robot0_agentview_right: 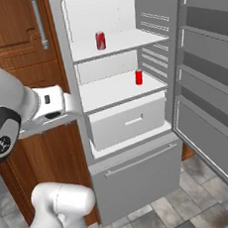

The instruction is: Open the fridge, grab two sodas, and place both sodas inside the bowl with ice on the dining counter.

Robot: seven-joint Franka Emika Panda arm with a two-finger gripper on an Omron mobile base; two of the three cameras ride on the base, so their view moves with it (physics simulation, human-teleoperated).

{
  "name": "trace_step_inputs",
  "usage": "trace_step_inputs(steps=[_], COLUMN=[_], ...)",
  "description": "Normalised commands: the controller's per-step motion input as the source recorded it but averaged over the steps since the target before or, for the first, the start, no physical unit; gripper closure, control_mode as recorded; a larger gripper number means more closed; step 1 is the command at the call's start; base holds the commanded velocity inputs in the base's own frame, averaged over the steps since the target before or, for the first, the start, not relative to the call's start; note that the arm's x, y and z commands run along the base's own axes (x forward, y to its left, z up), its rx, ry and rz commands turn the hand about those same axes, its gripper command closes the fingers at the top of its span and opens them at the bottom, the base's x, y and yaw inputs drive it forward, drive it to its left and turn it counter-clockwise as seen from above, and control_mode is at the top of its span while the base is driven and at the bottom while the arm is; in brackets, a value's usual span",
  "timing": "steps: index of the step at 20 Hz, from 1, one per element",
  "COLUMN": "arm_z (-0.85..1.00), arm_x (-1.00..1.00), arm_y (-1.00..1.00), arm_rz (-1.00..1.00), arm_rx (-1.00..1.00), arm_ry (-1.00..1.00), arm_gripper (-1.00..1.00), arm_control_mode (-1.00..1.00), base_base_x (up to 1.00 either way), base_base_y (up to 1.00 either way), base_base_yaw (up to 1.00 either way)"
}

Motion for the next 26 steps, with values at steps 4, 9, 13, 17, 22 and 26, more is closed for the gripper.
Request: trace_step_inputs(steps=[4,9,13,17,22,26], arm_z=[-0.61,-0.58,-0.58,-0.59,-0.11,0.00], arm_x=[0.16,0.08,0.00,0.00,0.01,0.00], arm_y=[0.23,0.21,0.05,0.02,0.00,0.00], arm_rz=[-0.07,0.00,0.00,0.01,0.01,0.00], arm_rx=[0.05,0.00,0.00,0.00,0.00,0.00], arm_ry=[0.00,0.00,0.03,0.03,0.00,0.00], arm_gripper=[-1.00,-1.00,-1.00,-1.00,-1.00,-1.00], arm_control_mode=[-1.00,-1.00,-1.00,-1.00,1.00,1.00], base_base_x=[0.00,0.00,0.00,0.00,0.14,0.18], base_base_y=[0.00,0.00,0.00,0.00,-0.08,-0.17], base_base_yaw=[0.00,0.00,0.00,0.00,0.10,0.15])
